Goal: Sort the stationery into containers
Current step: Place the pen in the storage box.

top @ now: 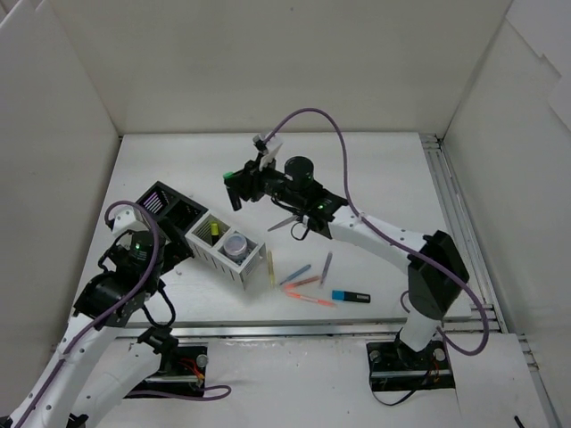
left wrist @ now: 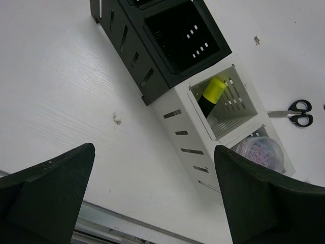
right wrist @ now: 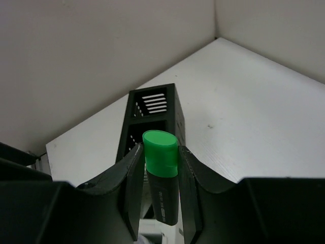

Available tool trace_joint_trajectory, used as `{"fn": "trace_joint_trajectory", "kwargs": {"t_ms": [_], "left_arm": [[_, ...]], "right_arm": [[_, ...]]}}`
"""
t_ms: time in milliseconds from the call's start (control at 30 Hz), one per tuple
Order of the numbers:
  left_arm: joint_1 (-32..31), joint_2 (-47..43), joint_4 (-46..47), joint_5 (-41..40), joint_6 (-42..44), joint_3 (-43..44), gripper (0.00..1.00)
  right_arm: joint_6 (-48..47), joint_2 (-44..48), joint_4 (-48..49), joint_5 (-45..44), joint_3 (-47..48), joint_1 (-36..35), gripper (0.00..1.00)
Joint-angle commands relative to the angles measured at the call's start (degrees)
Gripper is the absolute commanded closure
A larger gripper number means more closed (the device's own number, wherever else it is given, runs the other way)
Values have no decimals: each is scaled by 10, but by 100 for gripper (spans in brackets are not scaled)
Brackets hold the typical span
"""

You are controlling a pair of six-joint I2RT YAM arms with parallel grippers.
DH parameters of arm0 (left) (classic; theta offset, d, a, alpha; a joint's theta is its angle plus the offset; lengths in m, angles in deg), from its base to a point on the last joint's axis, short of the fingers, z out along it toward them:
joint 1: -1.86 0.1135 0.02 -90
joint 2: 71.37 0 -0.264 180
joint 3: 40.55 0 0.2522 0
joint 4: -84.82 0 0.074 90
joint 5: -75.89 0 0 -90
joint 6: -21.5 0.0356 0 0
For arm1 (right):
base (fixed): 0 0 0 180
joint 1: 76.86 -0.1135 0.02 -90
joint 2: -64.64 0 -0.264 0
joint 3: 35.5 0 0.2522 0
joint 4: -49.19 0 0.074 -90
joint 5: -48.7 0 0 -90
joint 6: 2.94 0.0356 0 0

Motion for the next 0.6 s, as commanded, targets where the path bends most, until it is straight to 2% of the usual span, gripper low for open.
{"fn": "trace_joint_trajectory", "kwargs": {"t_ms": [0,200,367,433,500,567], "left_arm": [[6,-6,-23,-18,-39,16,1],[6,-9,-7,5,-26,2,1],[11,-9,-15,5,-25,4,1],[11,-13,-8,8,-23,3,1],[11,-16,4,13,-13,2,0],[11,-17,8,19,-4,2,1]], "right_arm": [[-24,-44,109,43,71,-24,100],[26,-139,151,96,135,-42,100],[23,-149,158,88,110,-57,100],[23,-147,160,80,87,-59,97],[29,-144,162,78,74,-59,84],[30,-138,164,79,69,-59,67]]}}
